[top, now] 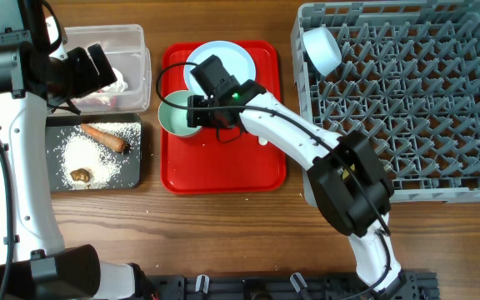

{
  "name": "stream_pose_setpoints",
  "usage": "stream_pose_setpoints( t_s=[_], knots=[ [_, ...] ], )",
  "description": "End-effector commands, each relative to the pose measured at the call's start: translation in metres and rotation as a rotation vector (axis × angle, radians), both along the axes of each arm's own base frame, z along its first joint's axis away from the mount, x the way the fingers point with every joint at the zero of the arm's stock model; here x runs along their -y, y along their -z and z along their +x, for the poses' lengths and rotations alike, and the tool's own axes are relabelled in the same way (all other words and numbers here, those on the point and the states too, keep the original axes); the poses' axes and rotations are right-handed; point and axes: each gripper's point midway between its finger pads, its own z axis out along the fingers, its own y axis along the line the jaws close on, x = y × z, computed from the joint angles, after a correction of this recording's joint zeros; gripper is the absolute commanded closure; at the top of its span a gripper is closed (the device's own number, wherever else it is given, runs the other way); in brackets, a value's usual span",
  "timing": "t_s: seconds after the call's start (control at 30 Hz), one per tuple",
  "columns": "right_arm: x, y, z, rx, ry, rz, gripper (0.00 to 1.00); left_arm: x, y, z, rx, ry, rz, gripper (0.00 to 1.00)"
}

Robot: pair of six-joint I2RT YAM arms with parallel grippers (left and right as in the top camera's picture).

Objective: Sort waste into correct bins and load items into the dishwasher rack
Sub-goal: 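Grasp the pale green bowl on the red tray with the right gripper, then carry the green bowl right and set it in the rack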

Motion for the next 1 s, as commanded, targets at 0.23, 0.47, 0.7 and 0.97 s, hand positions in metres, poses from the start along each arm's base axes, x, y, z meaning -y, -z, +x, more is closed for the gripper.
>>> stream_pose_setpoints(
  t_s=[0.23,0.47,0.7,0.97],
  knots=[
    [0.006,0.05,-0.01,-0.118,0.048,-0.052,0.93,-0.004,-0.007,0.0,0.019,-0.005,0.017,0.0],
    [0.033,0.001,0.017,-0.026,0.047,-0.025,0.96,-0.004,-0.007,0.0,0.019,-0.005,0.017,0.0],
    [0.13,-0.112,0.049,0.28,0.139,-0.232,0.96,-0.004,-0.007,0.0,0.019,-0.005,0.017,0.0],
    [0.305,-0.196,0.021,0.42,0.454,-0.859,0.96,-0.004,-0.007,0.0,0.019,-0.005,0.017,0.0]
  ],
)
